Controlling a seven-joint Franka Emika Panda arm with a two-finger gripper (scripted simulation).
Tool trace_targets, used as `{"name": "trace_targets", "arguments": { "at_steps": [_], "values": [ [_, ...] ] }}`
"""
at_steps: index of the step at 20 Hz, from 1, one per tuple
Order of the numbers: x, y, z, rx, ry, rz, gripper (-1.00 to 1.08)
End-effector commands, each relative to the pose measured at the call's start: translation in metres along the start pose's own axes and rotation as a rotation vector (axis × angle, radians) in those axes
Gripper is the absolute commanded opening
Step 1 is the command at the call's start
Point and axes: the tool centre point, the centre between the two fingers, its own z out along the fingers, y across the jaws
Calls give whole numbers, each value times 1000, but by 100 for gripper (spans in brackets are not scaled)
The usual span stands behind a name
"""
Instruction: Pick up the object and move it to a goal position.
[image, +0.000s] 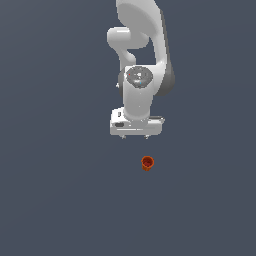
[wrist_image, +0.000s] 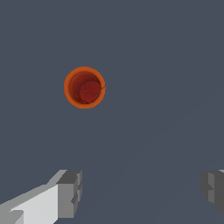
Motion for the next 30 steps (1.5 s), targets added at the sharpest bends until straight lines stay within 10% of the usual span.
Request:
{"name": "trace_targets", "arguments": {
  "at_steps": [1,16,30],
  "values": [
    [0,0,0,0,0,0,100],
    [-1,-8,10,1,-31,4,100],
    [52,-39,38,-2,14,165,100]
  ]
}}
